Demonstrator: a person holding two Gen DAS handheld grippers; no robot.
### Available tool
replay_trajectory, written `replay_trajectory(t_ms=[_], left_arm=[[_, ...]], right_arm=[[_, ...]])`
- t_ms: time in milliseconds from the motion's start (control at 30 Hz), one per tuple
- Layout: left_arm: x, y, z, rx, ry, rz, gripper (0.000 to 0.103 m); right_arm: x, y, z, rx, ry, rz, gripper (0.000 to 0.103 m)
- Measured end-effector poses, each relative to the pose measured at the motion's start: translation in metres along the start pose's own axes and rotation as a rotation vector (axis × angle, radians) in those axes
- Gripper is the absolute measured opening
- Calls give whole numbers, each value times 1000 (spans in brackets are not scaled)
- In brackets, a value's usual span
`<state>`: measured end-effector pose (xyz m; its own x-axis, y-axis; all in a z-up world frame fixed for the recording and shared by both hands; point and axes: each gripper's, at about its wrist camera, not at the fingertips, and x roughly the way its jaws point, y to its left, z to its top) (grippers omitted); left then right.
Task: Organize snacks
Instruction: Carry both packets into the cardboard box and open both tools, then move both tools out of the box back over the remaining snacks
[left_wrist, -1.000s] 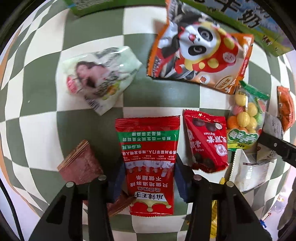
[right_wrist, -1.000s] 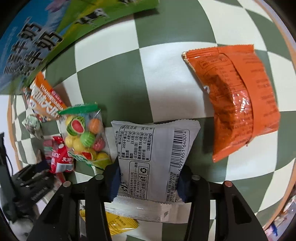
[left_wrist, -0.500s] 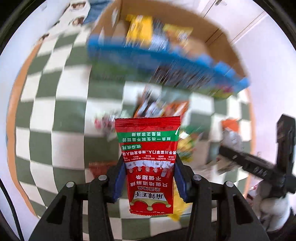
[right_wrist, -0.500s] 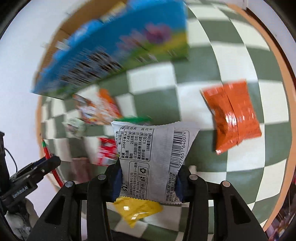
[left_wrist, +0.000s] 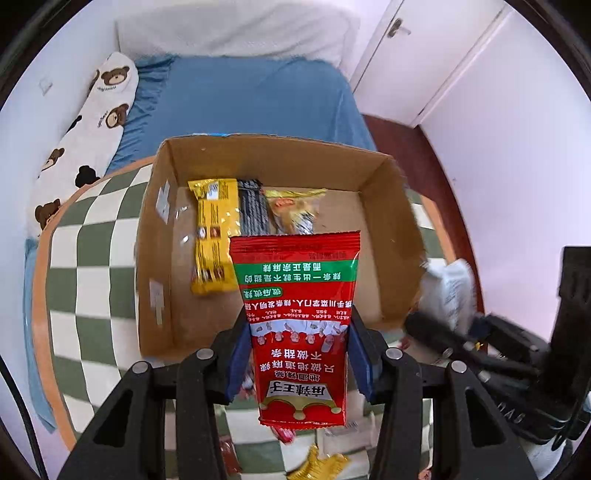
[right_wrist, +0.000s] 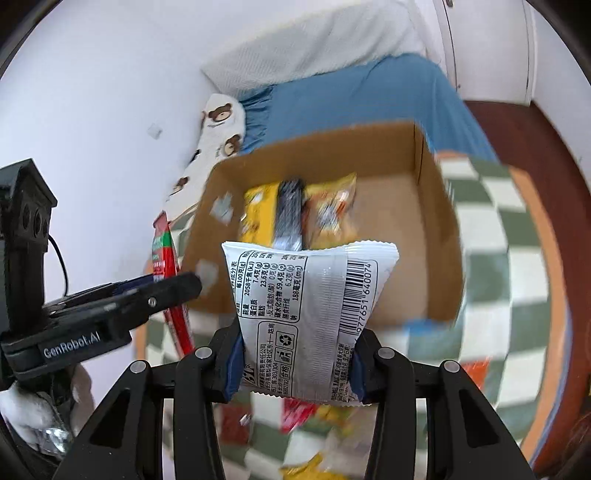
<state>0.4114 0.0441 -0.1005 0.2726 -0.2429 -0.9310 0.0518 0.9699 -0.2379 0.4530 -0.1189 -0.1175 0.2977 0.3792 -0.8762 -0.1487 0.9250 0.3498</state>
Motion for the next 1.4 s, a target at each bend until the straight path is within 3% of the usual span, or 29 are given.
replay_trajectory(t_ms=[233,600,633,667,833,1033,1267,1333,1400], left_arm=[[86,31,46,-26,168,81,45],[158,59,47,-20,296,214,48],[162,61,46,-22,306,223,49],[164,63,44,-30,306,223,52],[161,72,44,-86,269,158,68],[145,79,46,-102,200,173,73],[104,76,30,-111,78,164,77],[89,70,21,-109,42,157,82],[75,60,12,-101,4,167,95]], right_arm=[[70,-24,66,-8,75,-132,47],[155,-56,110,-18,153,-213,48],[161,-59,112,-7,164,-211,52],[170,-64,116,4,181,-219,68],[188,-60,117,-24,214,-227,82],[182,-61,117,5,201,-213,84],[139,-55,94,14,125,-204,84],[128,-51,84,5,101,-214,87],[112,-44,69,-6,65,-224,95]])
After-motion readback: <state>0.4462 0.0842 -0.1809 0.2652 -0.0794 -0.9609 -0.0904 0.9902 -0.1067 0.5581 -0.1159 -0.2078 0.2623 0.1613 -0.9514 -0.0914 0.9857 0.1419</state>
